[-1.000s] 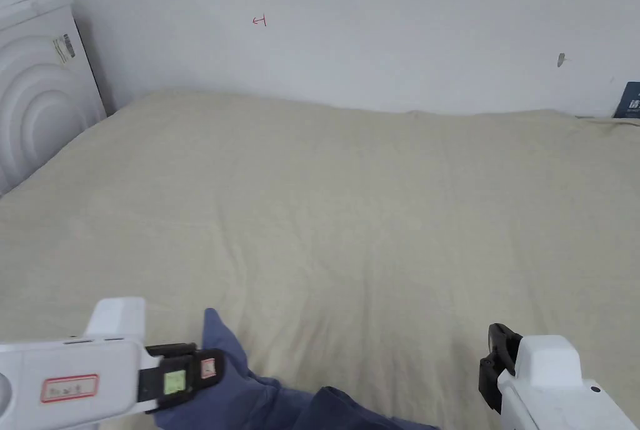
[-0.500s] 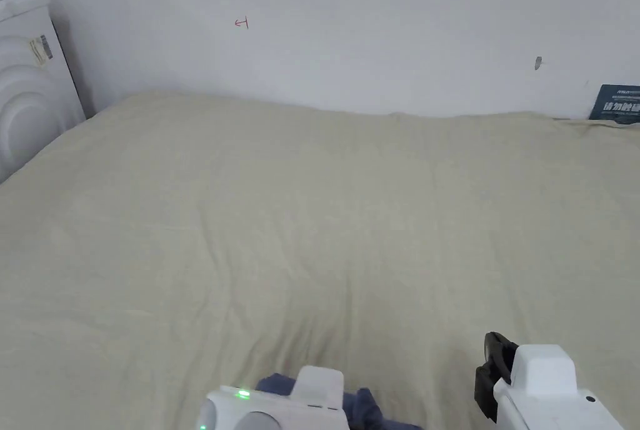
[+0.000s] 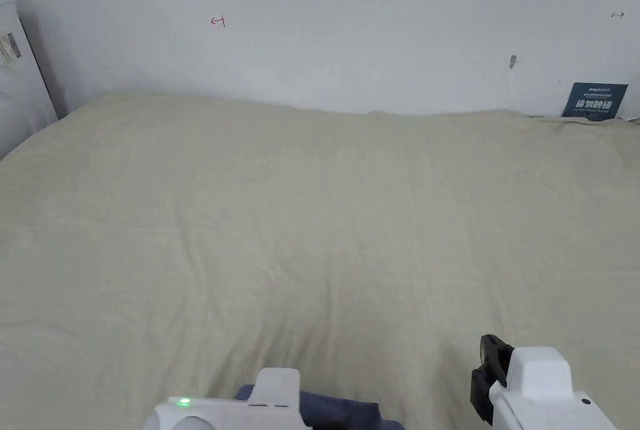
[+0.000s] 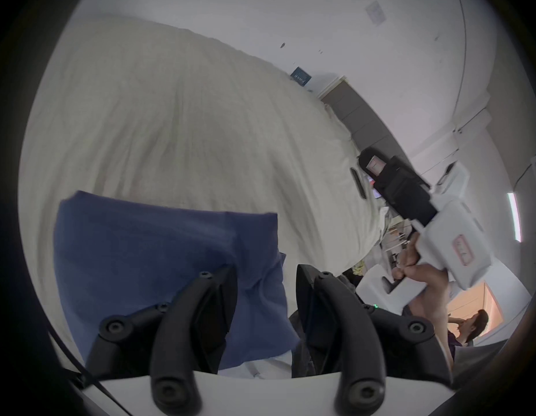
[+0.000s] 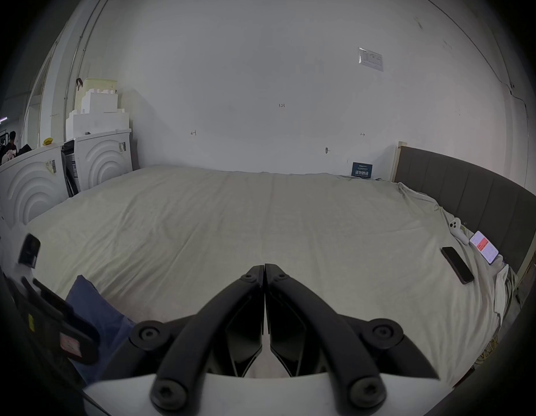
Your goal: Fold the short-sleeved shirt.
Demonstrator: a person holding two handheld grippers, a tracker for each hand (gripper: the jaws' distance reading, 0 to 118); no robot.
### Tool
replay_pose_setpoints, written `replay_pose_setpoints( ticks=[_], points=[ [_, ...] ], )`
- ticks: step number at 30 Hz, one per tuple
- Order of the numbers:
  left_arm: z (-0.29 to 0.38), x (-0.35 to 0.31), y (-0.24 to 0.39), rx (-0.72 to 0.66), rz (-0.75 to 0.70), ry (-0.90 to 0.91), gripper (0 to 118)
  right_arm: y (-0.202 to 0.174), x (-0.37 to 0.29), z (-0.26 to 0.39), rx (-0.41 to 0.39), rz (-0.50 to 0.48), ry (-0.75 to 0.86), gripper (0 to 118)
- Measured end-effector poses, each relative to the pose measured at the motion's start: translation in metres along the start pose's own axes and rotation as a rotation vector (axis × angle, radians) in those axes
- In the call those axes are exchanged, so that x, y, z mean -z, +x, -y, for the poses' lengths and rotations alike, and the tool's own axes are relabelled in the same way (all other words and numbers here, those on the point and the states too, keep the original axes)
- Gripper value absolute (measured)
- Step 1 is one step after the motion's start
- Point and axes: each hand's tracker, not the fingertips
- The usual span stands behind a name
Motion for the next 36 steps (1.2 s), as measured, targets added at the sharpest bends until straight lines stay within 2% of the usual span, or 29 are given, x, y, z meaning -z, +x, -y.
replay_pose_setpoints(
  ticks=[3, 4, 6, 9, 12, 16, 19, 23, 26, 29, 32, 36],
  points=[
    [0.002, -0.008, -0.015, -0.038, 0.027, 0.036, 42, 0.000, -0.001, 0.000, 0.000, 0.001, 0.001, 1],
    [0.003, -0.006, -0.018, -0.048, 0.033, 0.039, 38, 0.000, -0.002, 0.000, 0.001, 0.001, 0.001, 1],
    [0.005, 0.006, -0.020, -0.074, 0.078, 0.020, 19, 0.000, -0.002, 0.001, 0.003, -0.002, -0.001, 1],
    [0.011, 0.037, -0.016, -0.081, 0.130, -0.033, 11, 0.000, -0.002, 0.002, 0.016, -0.004, -0.005, 1],
    [0.018, 0.071, -0.014, -0.101, 0.093, -0.059, 4, 0.001, -0.003, 0.005, 0.017, -0.001, -0.009, 1],
    [0.026, 0.107, -0.017, -0.126, -0.001, -0.063, 1, 0.004, -0.006, 0.007, 0.017, 0.009, -0.017, 1],
    [0.026, 0.113, -0.013, -0.113, 0.006, -0.042, 0, 0.007, -0.010, 0.008, 0.010, 0.013, -0.021, 1],
    [0.020, 0.103, -0.006, -0.113, -0.001, -0.046, 0, 0.006, -0.016, 0.011, -0.004, 0.011, -0.021, 1],
    [0.015, 0.077, 0.000, -0.065, 0.004, 0.020, 0, 0.000, -0.021, 0.013, -0.001, -0.016, -0.024, 1],
    [0.008, 0.039, -0.001, -0.011, -0.043, 0.109, 0, -0.015, -0.026, 0.018, -0.011, -0.079, -0.039, 1],
    [0.006, 0.000, -0.010, 0.023, -0.119, 0.193, 0, -0.038, -0.028, 0.023, -0.032, -0.182, -0.075, 1],
    [0.009, -0.047, -0.031, 0.005, -0.190, 0.253, 1, -0.073, -0.022, 0.039, -0.074, -0.312, -0.150, 1]
  ],
)
